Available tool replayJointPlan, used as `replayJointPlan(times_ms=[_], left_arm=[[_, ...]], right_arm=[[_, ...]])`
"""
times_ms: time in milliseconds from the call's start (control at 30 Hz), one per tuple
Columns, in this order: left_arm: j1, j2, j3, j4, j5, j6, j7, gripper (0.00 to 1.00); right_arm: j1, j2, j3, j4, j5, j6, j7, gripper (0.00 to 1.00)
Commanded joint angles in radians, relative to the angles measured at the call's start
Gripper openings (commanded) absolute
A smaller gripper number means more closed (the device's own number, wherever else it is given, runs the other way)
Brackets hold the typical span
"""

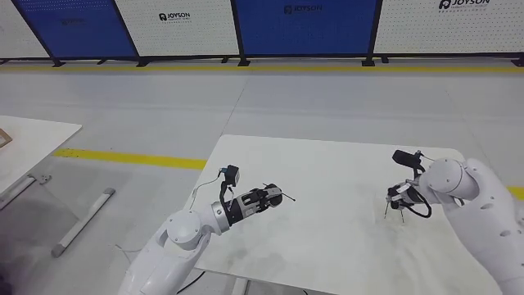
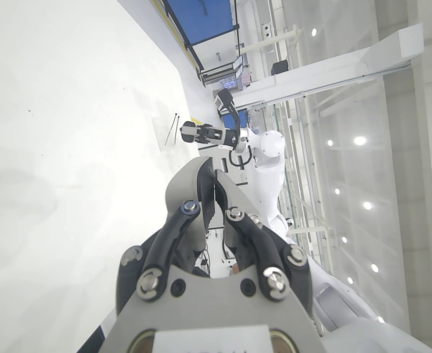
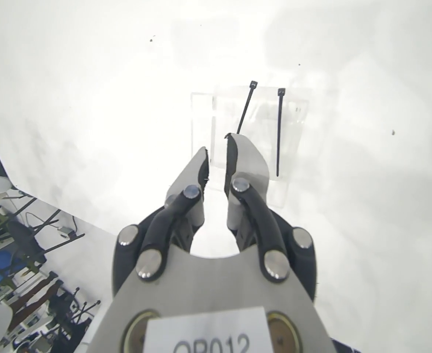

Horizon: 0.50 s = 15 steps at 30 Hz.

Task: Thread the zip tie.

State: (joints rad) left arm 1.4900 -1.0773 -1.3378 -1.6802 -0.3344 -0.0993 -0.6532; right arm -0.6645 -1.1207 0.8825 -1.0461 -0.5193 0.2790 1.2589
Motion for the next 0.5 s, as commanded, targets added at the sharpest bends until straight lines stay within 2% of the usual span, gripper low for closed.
replayJointPlan(times_ms=[0, 133, 267, 467], left_arm=[[0.0, 0.0, 0.0, 0.0, 0.0, 0.0, 0.0, 0.0], [0.0, 0.0, 0.0, 0.0, 0.0, 0.0, 0.0, 0.0], [0.0, 0.0, 0.0, 0.0, 0.0, 0.0, 0.0, 0.0], [0.0, 0.0, 0.0, 0.0, 0.0, 0.0, 0.0, 0.0]], right_arm=[[0.005, -0.004, -0.007, 0.009, -0.005, 0.013, -0.001, 0.11], [0.016, -0.012, -0.022, 0.029, -0.014, 0.034, 0.003, 0.18], [0.028, -0.022, -0.036, 0.054, -0.011, 0.035, 0.001, 0.31], [0.046, -0.036, -0.055, 0.092, -0.011, 0.04, 0.001, 0.3]])
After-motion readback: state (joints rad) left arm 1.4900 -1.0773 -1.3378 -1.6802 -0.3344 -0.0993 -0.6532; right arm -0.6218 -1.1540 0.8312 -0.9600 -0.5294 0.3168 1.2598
